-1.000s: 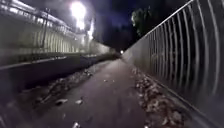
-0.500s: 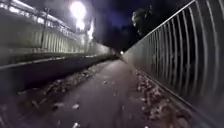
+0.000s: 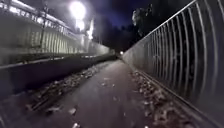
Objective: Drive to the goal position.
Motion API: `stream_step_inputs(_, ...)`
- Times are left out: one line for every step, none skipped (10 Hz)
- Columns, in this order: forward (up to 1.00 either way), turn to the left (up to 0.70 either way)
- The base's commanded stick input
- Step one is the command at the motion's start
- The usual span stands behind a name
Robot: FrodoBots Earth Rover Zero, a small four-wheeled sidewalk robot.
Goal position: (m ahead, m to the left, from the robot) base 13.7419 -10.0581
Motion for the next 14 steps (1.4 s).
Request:
stream_step_inputs(0.24,0.01)
stream_step_inputs(0.24,0.01)
stream_step_inputs(0.24,0.01)
stream_step_inputs(0.18,0.01)
stream_step_inputs(0.18,0.01)
stream_step_inputs(0.18,0.01)
stream_step_inputs(0.19,0.01)
stream_step_inputs(0.18,0.01)
stream_step_inputs(0.18,0.01)
stream_step_inputs(0.18,0.01)
stream_step_inputs(0.18,0.01)
stream_step_inputs(0.17,0.01)
stream_step_inputs(0.15,0.01)
stream_step_inputs(0.15,0.01)
